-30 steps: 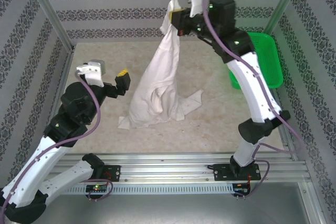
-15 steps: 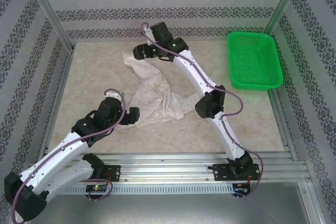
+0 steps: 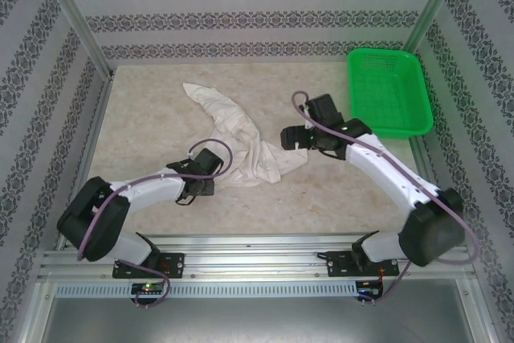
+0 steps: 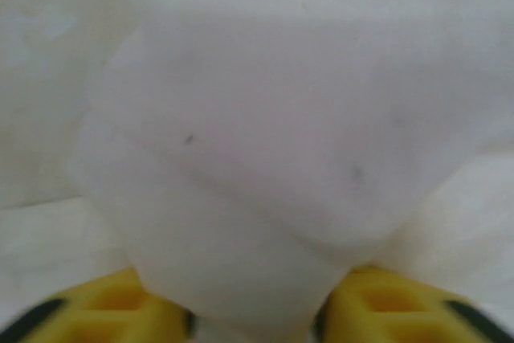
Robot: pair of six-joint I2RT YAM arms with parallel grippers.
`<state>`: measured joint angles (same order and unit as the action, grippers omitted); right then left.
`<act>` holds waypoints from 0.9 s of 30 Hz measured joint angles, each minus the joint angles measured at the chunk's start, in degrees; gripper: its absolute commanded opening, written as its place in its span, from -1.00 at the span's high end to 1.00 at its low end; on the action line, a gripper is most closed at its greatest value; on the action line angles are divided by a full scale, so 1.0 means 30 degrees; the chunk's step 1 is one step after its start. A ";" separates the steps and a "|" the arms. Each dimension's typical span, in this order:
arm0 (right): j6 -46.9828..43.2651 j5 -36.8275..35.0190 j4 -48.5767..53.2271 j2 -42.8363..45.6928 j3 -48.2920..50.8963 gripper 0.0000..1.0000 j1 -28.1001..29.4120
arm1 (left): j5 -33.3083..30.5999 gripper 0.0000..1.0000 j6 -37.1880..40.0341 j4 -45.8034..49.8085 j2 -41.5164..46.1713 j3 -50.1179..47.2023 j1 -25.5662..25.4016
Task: Fold and stack the t-shirts
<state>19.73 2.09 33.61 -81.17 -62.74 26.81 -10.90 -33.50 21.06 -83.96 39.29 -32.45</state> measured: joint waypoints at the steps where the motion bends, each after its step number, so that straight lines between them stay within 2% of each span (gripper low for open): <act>1: 0.0175 0.0248 -0.0393 -0.0503 0.0678 -0.75 0.0066 | 0.0153 1.00 0.0087 -0.0270 -0.0051 0.0109 0.0248; 4: 0.0685 0.1137 -0.1049 -0.2120 0.2222 -0.66 0.0627 | 0.0903 1.00 0.0328 -0.0517 0.1005 0.0204 0.0845; 9: 0.1807 0.2441 -0.3373 -0.3293 0.2929 -0.50 0.2645 | 0.2193 1.00 0.0372 0.0663 0.6302 0.2215 0.0947; 10: 0.2047 0.2688 -0.3832 -0.3300 0.3053 -0.43 0.2929 | 0.2310 1.00 0.0386 0.0809 0.7249 0.2878 0.0976; 14: 0.2820 0.3271 -0.4969 -0.4677 0.2514 0.06 0.3439 | 0.2674 1.00 0.0612 0.1275 0.9296 0.5173 0.1231; 17: 0.3366 0.3351 -0.5399 -0.6717 0.1515 0.23 0.3388 | 0.3002 1.00 0.0670 0.1515 0.9384 0.5238 0.1763; 19: 0.3905 0.3679 -0.6054 -0.7235 0.1494 0.24 0.3388 | 0.3242 1.00 0.0670 0.1683 0.9056 0.4918 0.2113; 22: 0.4852 0.4452 -0.7563 -0.6900 0.1749 0.08 0.3475 | 0.3665 1.00 0.0663 0.1923 0.8633 0.4080 0.2463; 25: 0.5253 0.4503 -0.7861 -0.5799 0.1931 -0.08 0.3949 | 0.3402 1.00 0.0670 0.2448 0.8612 0.3461 0.2732; 27: 0.5333 0.4561 -0.7694 -0.4670 0.1996 -0.09 0.4524 | 0.2958 1.00 0.0663 0.2681 0.8604 0.3118 0.3169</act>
<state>35.73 15.77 10.52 -95.18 -56.75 40.38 -2.02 -31.51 29.10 -58.15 48.64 -22.94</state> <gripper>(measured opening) 0.538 0.055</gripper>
